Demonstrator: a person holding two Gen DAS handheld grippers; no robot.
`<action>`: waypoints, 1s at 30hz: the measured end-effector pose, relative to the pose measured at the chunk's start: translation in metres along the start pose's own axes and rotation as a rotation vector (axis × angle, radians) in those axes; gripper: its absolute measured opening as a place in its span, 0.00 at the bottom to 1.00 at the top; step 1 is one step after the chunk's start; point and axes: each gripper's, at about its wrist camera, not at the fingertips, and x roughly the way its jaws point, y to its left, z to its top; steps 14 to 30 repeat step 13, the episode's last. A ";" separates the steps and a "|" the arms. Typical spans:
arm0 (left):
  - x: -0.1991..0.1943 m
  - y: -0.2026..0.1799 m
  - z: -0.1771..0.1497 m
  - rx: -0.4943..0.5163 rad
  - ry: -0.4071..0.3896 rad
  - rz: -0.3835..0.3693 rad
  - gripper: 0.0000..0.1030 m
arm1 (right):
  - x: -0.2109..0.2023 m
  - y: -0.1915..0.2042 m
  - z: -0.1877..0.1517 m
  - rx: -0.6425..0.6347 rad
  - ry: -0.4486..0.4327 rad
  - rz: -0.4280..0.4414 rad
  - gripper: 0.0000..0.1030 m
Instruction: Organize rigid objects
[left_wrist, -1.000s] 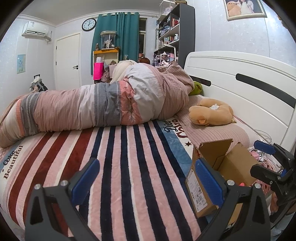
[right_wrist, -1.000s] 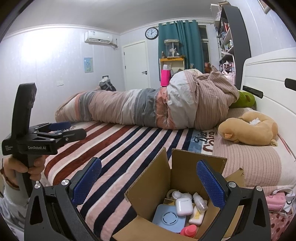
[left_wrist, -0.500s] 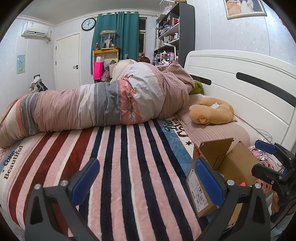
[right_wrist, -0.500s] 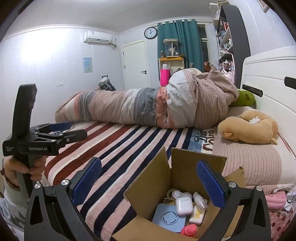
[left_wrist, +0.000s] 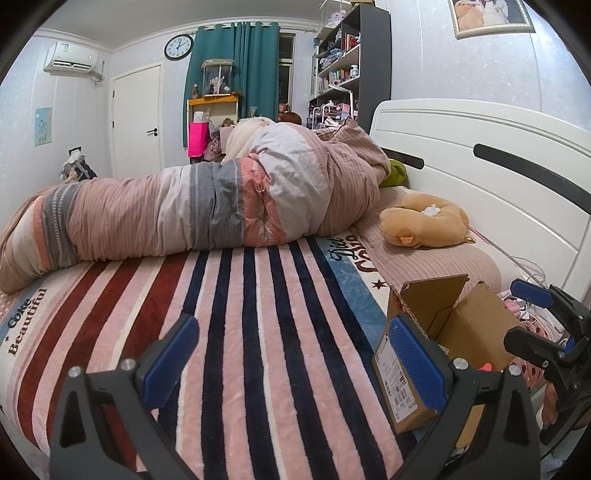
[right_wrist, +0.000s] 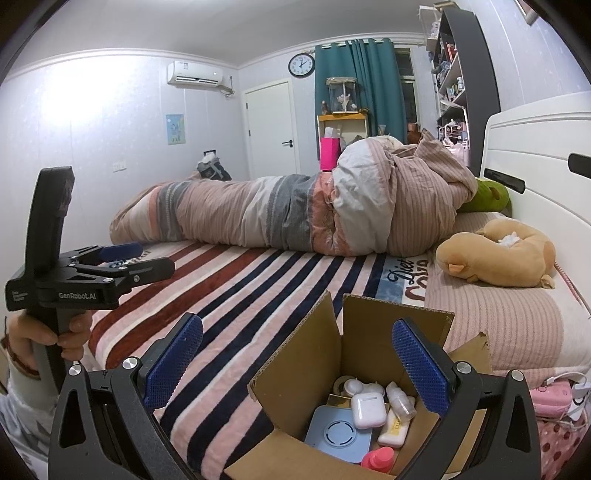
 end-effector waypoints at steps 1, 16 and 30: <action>0.000 0.000 0.000 0.000 0.000 0.001 0.99 | 0.000 -0.002 0.000 0.000 0.000 0.000 1.00; 0.000 0.000 0.001 0.000 0.003 0.001 0.99 | 0.000 0.001 0.000 0.004 0.000 -0.005 1.00; 0.000 0.000 0.001 0.000 0.003 0.001 0.99 | 0.000 0.001 0.000 0.004 0.000 -0.005 1.00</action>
